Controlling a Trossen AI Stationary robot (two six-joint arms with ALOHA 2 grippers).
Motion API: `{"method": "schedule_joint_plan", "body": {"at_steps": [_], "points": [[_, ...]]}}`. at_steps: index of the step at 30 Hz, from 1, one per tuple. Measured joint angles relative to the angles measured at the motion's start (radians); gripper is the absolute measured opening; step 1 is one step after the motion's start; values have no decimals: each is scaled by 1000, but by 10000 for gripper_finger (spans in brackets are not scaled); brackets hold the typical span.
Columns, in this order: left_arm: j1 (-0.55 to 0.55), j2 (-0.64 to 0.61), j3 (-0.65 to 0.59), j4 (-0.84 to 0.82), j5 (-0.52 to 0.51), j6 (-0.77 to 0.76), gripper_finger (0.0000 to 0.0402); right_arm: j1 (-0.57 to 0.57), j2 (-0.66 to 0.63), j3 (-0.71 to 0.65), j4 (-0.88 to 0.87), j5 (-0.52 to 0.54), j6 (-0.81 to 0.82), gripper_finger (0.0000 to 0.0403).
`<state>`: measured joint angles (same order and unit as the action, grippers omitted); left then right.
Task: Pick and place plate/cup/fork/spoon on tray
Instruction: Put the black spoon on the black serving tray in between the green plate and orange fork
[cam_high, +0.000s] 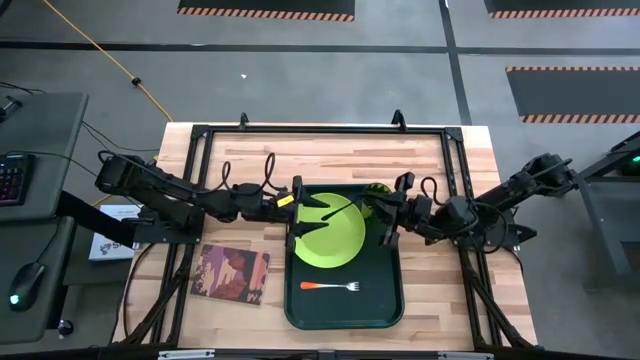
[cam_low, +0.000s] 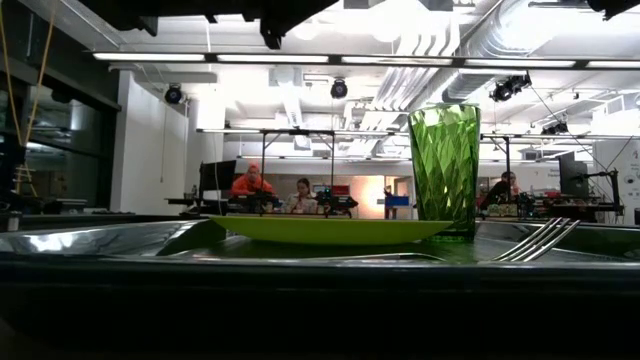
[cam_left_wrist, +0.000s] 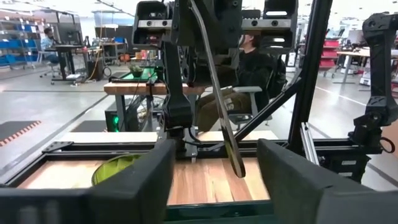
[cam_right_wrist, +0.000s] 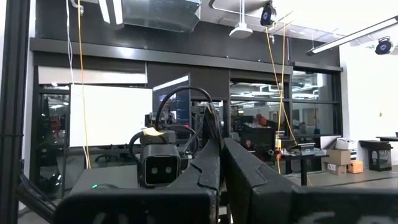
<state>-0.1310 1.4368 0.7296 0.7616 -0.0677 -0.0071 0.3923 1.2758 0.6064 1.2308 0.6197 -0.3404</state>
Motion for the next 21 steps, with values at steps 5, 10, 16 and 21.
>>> {"method": "schedule_joint_plan", "body": {"at_steps": [5, 10, 16, 21], "points": [[1, 0, 0, 0, -19, -9, 116, 0, 0, 0, -11, 2, -2, 0], [0, 0, 0, 1, -25, -25, 14, 0, 0, 0, -15, 6, -5, 0], [0, 0, 0, -3, -26, -38, 14, 0, 0, 0, -16, 7, -5, 0], [1, 0, 0, -6, -49, -44, 6, -1, 0, 0, -15, 7, -5, 0]]}}
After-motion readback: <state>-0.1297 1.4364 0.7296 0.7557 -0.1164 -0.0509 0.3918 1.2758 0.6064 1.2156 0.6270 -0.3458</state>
